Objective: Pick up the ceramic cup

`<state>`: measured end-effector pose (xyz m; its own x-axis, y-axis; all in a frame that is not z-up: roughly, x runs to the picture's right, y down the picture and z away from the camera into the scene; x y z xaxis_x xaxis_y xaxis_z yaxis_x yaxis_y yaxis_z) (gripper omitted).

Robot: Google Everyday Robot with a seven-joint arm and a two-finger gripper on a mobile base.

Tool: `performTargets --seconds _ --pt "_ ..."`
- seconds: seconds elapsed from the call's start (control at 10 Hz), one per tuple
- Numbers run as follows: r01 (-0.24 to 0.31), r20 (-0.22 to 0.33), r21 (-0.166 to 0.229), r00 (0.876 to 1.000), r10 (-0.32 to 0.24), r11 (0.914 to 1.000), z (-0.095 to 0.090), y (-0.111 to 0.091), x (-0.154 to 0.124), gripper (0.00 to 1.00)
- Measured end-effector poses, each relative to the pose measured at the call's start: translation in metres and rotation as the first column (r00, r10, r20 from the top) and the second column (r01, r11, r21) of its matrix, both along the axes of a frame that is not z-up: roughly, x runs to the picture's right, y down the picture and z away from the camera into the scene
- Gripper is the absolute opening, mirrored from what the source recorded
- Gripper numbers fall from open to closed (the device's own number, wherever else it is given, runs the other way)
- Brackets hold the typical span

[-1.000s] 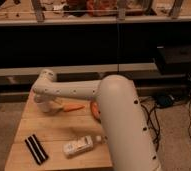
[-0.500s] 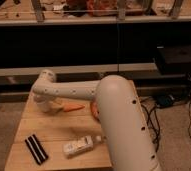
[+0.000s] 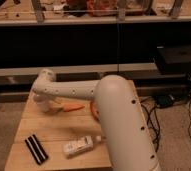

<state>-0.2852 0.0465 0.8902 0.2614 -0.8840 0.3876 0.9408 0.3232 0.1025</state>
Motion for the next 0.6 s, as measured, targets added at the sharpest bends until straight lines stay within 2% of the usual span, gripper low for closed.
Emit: performTargets --seconds 0.3,0.6 --pt "0.009 -0.006 0.003 1.0 -0.009 1.0 0.0005 0.0004 0.0008 0.44" --pt "0.026 -0.009 0.005 1.0 -0.026 0.9996 -0.0001 0.0033 -0.0035 0.12"
